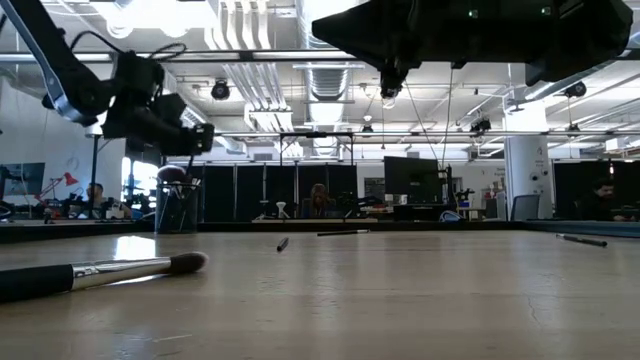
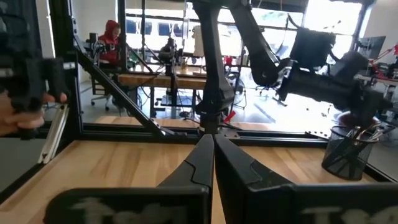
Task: Put items in baskets/containers
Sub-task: Put the eyeshadow brush into the holder, then put the powder brush into the holder
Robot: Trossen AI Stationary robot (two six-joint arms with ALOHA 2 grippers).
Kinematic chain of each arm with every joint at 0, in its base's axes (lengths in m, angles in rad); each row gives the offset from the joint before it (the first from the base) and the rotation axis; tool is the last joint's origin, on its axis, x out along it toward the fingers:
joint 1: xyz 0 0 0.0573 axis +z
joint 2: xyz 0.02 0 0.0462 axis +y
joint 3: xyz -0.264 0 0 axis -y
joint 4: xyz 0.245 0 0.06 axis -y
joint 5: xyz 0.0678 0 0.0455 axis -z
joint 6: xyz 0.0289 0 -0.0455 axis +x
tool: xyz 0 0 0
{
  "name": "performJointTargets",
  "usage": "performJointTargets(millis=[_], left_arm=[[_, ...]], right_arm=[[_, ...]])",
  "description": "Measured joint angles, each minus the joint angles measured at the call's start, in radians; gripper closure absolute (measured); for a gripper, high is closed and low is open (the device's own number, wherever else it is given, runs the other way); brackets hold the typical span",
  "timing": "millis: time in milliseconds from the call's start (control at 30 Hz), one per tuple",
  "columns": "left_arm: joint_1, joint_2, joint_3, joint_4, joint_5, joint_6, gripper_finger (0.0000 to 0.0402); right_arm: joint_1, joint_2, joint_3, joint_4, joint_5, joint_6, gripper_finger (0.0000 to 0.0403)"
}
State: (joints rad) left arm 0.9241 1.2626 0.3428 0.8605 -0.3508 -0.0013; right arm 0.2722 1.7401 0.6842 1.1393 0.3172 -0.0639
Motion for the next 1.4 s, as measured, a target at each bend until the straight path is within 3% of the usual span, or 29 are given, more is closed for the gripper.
performJointTargets(millis=[133,267,567,700,867,967,1067,1300,1400], left_arm=[[0.000,0.079,-0.002,-0.005,0.001,-0.029,0.0383],[0.000,0.114,-0.003,-0.026,0.000,-0.047,0.0352],[-0.002,0.004,0.014,-0.198,0.002,-0.063,0.0313],[-0.006,-0.105,0.013,-0.310,0.126,-0.082,0.0311],[-0.067,-0.234,0.013,-0.469,0.385,-0.105,0.0318],[-0.176,-0.294,0.013,-0.583,0.455,-0.111,0.0333],[-0.352,-0.326,0.013,-0.689,0.429,-0.115,0.0350],[-0.925,-0.281,0.012,-0.749,0.050,-0.244,0.0380],[-1.117,-0.238,0.012,-0.750,-0.043,-0.387,0.0387]], right_arm=[[0.005,0.001,0.000,0.000,0.000,0.000,0.0394],[0.005,0.001,0.000,0.000,-0.001,0.000,0.0394],[0.005,0.002,0.000,-0.033,0.000,0.045,0.0394],[0.005,0.002,0.000,-0.060,0.042,0.062,0.0394],[0.004,0.002,0.000,-0.121,0.154,0.089,0.0394],[0.005,0.002,0.000,-0.170,0.181,0.117,0.0394],[0.005,0.002,0.000,-0.218,0.183,0.140,0.0394],[0.018,0.003,-0.001,-0.281,0.184,0.209,0.0394],[0.042,0.003,-0.007,-0.288,0.186,0.210,0.0394]])
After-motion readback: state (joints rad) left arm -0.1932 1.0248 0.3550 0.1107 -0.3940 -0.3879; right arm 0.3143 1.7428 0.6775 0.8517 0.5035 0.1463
